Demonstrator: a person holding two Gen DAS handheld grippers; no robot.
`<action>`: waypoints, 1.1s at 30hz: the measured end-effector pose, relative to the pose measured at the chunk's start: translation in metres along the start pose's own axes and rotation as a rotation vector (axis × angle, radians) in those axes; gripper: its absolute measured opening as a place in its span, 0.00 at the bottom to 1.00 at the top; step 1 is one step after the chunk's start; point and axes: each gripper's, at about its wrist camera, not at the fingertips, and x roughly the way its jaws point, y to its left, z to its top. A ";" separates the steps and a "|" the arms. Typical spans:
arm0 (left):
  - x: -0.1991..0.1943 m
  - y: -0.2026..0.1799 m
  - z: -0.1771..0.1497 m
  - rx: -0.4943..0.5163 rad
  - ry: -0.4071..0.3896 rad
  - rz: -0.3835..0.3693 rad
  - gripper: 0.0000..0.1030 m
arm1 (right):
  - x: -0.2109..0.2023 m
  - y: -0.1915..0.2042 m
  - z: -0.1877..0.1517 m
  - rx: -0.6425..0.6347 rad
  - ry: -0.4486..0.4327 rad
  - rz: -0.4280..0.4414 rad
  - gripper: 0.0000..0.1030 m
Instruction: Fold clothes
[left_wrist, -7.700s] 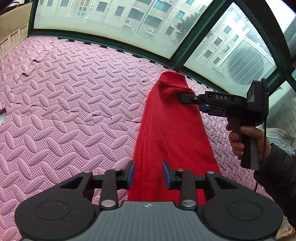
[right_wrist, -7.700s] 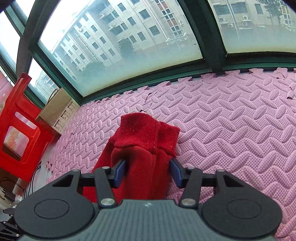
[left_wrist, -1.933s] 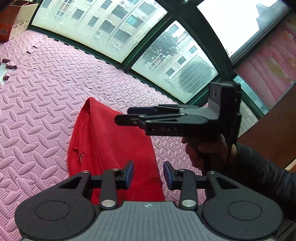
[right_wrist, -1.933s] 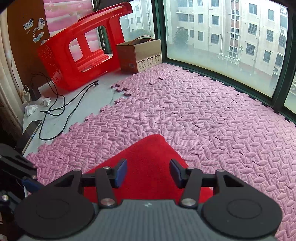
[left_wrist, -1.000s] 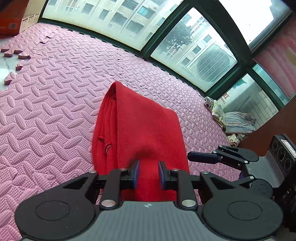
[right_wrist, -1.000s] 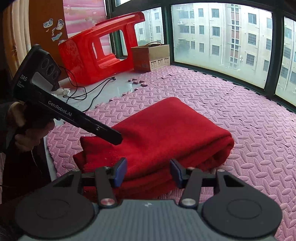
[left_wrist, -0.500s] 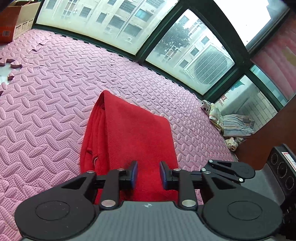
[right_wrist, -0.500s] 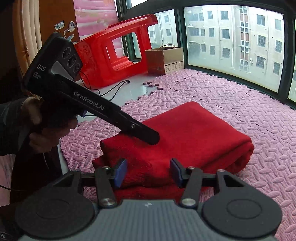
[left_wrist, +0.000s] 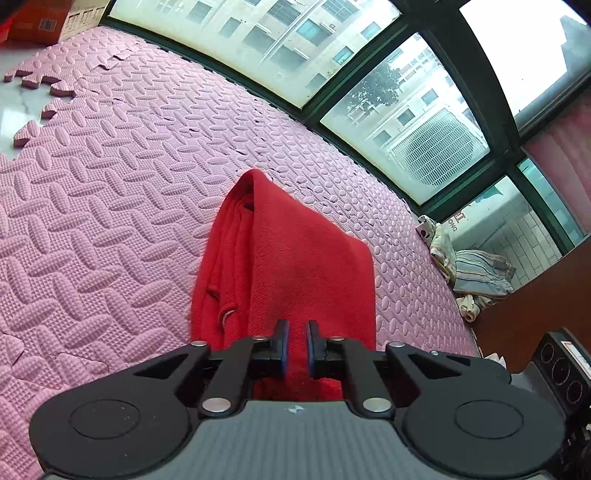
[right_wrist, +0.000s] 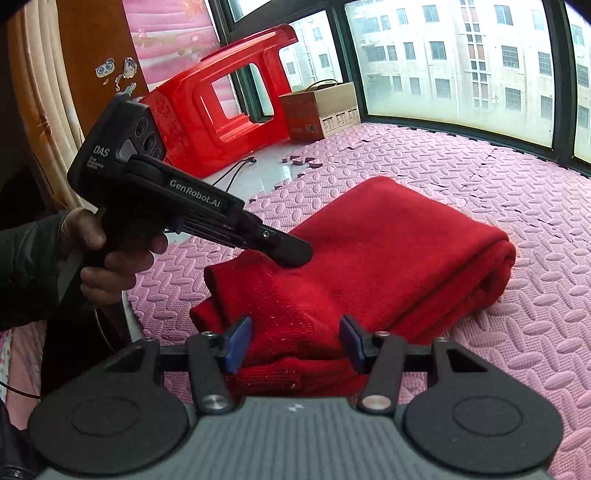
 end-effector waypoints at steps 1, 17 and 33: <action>-0.001 -0.004 -0.003 0.013 0.003 -0.002 0.24 | -0.006 -0.004 0.006 0.003 -0.009 -0.008 0.51; -0.010 -0.040 -0.038 0.160 0.043 -0.037 0.29 | 0.044 -0.100 0.037 0.040 -0.001 -0.260 0.52; -0.046 -0.049 -0.049 0.126 0.007 -0.030 0.37 | 0.077 -0.039 0.086 -0.216 0.056 -0.115 0.51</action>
